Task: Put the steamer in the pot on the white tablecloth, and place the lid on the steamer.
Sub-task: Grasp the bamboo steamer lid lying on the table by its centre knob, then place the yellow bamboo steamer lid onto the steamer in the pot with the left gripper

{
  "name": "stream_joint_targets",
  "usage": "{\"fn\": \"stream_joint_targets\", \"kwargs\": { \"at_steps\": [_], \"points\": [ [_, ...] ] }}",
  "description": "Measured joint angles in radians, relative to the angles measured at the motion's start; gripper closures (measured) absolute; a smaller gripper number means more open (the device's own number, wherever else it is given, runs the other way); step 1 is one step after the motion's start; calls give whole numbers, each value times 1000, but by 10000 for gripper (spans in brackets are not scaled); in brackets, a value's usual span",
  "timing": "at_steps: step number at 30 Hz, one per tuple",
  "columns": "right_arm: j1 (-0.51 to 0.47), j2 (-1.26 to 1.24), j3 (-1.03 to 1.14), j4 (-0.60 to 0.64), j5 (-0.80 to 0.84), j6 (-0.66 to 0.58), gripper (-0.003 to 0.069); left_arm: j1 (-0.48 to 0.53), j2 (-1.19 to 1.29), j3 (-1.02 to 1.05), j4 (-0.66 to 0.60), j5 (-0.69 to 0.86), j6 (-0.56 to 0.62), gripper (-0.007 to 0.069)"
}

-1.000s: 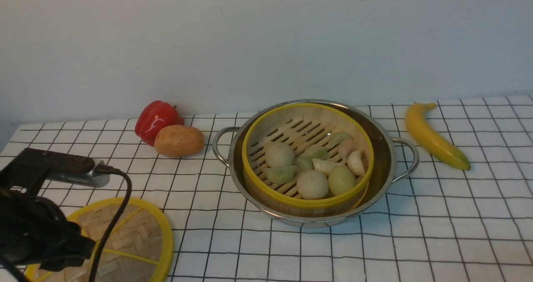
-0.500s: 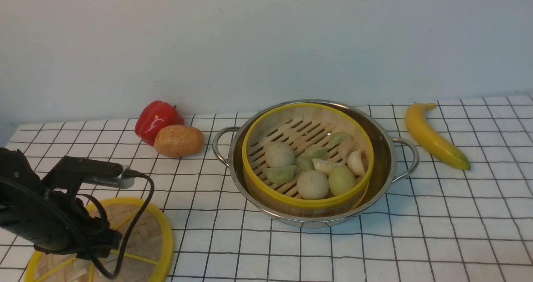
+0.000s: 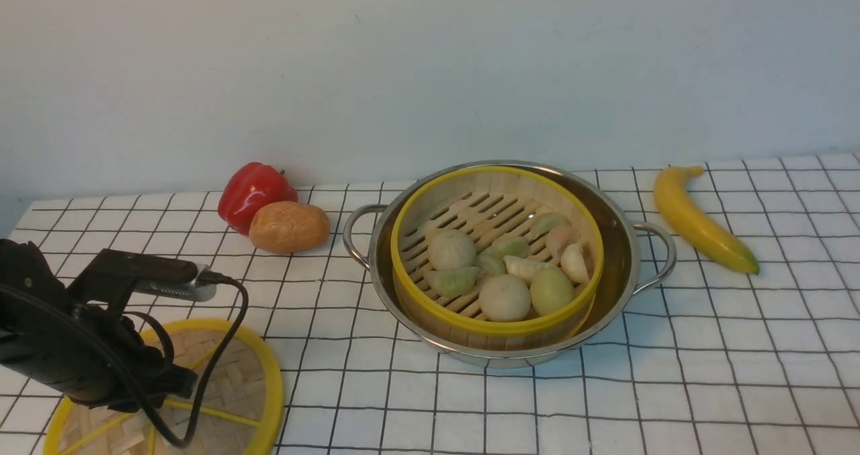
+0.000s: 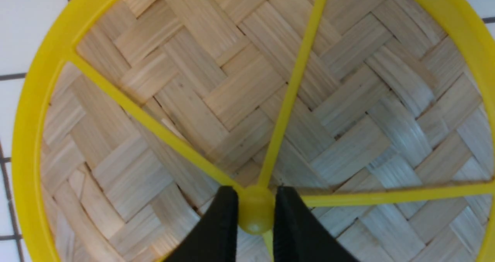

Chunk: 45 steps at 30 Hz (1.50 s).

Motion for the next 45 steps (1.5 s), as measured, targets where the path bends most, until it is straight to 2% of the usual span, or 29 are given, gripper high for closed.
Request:
{"fn": "stream_joint_targets", "kwargs": {
  "at_steps": [7, 13, 18, 21, 25, 27, 33, 39, 45],
  "points": [
    [0, 0, 0, 0, 0, 0, 419, 0, 0, -33, 3, 67, 2, 522],
    [0, 0, 0, 0, 0, 0, 419, 0, -64, -240, 2, 318, 13, 522],
    [0, 0, 0, 0, 0, 0, 419, -43, -114, -439, -9, 495, 146, 522],
    [0, 0, 0, 0, 0, 0, 419, -99, -116, -534, -36, 541, 208, 522],
    [0, 0, 0, 0, 0, 0, 419, -227, -85, -674, -67, 529, 266, 522],
    [0, 0, 0, 0, 0, 0, 419, -260, -68, -707, -69, 522, 282, 522],
    [0, 0, 0, 0, 0, 0, 419, -444, 105, -895, -64, 509, 335, 522],
    [0, 0, 0, 0, 0, 0, 419, -594, 287, -1032, 68, 504, 422, 522],
    [0, 0, 0, 0, 0, 0, 419, -675, 393, -1078, 157, 445, 529, 522]
  ]
}}
